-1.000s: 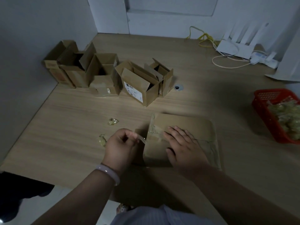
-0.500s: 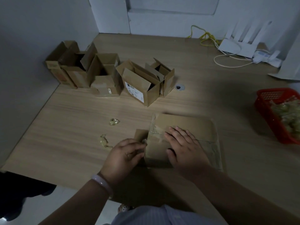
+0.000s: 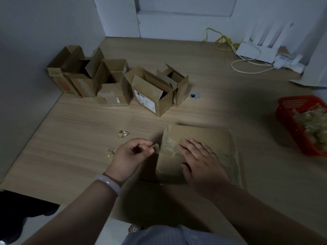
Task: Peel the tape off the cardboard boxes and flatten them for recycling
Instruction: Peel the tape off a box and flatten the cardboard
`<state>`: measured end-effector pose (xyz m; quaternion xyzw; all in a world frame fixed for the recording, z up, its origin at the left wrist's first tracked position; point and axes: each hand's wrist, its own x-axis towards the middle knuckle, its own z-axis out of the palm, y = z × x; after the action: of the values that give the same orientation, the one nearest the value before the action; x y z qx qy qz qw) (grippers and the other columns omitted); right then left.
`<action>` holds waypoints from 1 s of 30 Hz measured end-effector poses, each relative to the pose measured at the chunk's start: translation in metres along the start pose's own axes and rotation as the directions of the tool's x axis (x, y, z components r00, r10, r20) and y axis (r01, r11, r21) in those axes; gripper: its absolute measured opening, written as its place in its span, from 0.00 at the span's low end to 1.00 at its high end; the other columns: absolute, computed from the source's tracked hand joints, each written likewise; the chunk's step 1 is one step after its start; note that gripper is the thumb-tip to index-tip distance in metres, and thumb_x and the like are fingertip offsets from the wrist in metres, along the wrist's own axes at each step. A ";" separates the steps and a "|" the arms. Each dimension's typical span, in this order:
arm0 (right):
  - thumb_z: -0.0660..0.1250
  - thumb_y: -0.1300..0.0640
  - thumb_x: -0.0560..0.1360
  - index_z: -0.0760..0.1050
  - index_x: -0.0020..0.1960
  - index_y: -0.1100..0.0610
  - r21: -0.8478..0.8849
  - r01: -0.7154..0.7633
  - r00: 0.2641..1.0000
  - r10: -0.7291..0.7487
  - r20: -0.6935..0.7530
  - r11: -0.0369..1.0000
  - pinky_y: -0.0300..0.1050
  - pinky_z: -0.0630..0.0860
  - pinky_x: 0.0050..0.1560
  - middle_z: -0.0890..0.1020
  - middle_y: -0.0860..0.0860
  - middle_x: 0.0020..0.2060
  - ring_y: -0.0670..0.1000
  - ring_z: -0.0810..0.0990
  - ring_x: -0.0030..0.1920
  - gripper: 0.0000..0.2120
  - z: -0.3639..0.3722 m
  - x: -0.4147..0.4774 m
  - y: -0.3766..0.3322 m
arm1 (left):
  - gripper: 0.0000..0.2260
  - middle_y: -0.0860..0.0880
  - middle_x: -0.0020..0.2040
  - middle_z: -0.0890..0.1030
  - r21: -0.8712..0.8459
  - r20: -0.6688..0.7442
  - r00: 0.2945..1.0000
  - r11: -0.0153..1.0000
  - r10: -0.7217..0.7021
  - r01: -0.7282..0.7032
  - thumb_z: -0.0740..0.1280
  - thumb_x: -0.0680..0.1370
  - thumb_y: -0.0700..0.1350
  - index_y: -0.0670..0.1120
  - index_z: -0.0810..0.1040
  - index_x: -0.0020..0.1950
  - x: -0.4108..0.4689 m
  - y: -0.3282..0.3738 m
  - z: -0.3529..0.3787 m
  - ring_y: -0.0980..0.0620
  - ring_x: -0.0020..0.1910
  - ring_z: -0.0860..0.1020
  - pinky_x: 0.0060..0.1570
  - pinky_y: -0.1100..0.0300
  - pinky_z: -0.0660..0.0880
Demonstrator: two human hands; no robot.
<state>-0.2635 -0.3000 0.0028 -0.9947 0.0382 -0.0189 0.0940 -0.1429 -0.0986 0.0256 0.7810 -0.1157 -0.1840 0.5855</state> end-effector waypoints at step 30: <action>0.51 0.45 0.78 0.64 0.74 0.50 0.011 0.012 1.000 -0.012 -0.003 1.000 0.52 0.55 0.75 0.64 0.49 0.74 0.50 0.59 0.75 0.26 0.005 0.000 0.003 | 0.12 0.54 0.32 0.80 0.382 0.038 0.995 0.919 0.090 -0.097 0.68 0.76 0.38 0.54 0.73 0.37 0.022 -0.009 0.018 0.56 0.36 0.79 0.43 0.59 0.75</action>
<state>-0.2636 -0.3019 -0.0028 -0.9943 0.0321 -0.0211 0.0994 -0.1313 -0.1201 0.0089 0.8721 -0.1922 -0.1373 0.4286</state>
